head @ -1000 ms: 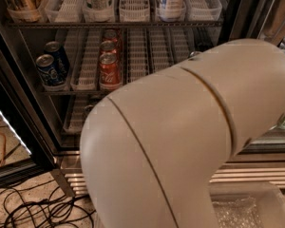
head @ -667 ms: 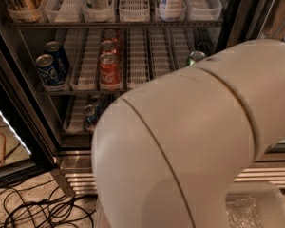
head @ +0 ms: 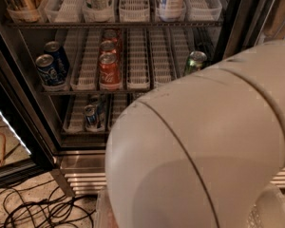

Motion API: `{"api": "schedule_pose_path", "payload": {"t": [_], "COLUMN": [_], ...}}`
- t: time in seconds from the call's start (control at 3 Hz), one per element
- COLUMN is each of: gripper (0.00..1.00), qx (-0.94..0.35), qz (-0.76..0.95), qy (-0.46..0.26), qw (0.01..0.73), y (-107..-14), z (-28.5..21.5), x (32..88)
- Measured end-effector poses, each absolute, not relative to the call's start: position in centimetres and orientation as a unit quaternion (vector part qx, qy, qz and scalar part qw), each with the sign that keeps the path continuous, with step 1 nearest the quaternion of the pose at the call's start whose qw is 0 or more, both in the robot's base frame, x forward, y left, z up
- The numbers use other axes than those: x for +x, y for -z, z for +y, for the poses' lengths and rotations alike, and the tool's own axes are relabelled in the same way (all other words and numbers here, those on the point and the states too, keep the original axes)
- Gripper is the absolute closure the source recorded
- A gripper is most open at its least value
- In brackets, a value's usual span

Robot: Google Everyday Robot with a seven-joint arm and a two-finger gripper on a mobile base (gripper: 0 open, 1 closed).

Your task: Pick water bottle from bottom shelf of fridge

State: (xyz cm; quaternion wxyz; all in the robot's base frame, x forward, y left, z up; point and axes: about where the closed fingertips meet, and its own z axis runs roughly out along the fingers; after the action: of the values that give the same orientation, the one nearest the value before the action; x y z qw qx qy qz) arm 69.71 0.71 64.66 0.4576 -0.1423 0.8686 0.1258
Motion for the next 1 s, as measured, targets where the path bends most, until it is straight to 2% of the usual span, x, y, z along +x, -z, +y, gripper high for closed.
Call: {"api": "schedule_pose_path", "payload": {"t": [1.0], "gripper": [1.00], "qx": [-0.141], "qz": [0.875], "qy": [-0.133], "qw": [0.443], "y": [-64.5], "z": [-0.1], "x": [68.0]}}
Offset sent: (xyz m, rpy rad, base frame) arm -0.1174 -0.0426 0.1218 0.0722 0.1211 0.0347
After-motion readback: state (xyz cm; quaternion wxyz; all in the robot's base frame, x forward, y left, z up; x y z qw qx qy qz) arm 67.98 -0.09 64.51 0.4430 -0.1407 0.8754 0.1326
